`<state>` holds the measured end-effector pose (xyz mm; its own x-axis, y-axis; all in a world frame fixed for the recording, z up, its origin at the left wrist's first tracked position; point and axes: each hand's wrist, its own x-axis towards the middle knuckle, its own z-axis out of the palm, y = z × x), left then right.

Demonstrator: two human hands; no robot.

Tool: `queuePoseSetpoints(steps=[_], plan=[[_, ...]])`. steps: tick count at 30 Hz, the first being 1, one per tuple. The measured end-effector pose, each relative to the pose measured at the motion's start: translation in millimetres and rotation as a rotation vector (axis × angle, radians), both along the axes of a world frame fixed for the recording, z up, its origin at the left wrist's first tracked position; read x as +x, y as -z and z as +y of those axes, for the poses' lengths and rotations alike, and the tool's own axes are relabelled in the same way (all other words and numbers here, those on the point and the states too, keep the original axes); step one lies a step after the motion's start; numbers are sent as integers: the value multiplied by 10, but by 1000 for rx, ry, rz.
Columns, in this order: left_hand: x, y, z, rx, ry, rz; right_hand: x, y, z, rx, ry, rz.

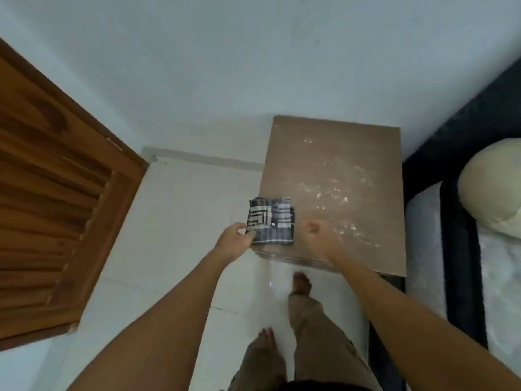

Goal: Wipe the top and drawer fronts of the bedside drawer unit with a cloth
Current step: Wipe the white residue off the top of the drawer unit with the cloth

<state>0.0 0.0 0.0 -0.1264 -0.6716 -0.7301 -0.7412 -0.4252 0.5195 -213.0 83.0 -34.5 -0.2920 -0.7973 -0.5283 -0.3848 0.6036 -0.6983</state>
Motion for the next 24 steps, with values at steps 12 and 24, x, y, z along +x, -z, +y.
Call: queuePoseSetpoints(steps=[12,24], plan=[[-444,1070,-480,70,-128,-57,-33,1091,-1275,-25,-813,482],[-498,974,-792,45,-388,74,-141,925,-1547,143,-608,-19]])
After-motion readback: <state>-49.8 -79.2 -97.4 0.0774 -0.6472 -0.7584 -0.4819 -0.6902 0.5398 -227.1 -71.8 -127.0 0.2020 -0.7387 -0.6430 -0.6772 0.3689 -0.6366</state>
